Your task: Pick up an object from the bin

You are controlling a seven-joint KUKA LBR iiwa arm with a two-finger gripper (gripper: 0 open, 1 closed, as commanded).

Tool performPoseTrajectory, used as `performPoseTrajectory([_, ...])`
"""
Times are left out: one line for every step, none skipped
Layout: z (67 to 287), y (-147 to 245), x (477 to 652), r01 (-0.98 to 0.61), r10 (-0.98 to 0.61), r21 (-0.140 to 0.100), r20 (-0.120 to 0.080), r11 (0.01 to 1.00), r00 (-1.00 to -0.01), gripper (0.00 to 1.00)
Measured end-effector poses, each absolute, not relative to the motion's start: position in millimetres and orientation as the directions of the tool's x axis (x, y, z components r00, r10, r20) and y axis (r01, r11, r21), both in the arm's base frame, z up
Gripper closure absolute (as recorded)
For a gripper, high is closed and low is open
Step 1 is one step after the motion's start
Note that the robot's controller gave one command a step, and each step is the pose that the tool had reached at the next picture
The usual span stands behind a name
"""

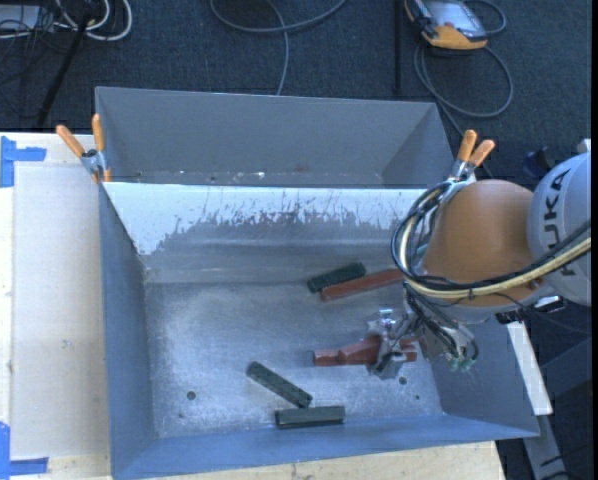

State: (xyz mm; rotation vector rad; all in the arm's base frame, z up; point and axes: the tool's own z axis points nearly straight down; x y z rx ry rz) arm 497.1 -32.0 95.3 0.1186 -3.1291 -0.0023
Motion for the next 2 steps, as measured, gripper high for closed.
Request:
performPoseTrajectory([95.3,-32.0,497.1,-0.076,-0.076,0.002,0.01,0.997,-0.997,1.0])
performPoseTrajectory([95.3,-32.0,497.1,-0.076,-0.076,0.002,0.01,0.997,-0.997,1.0])
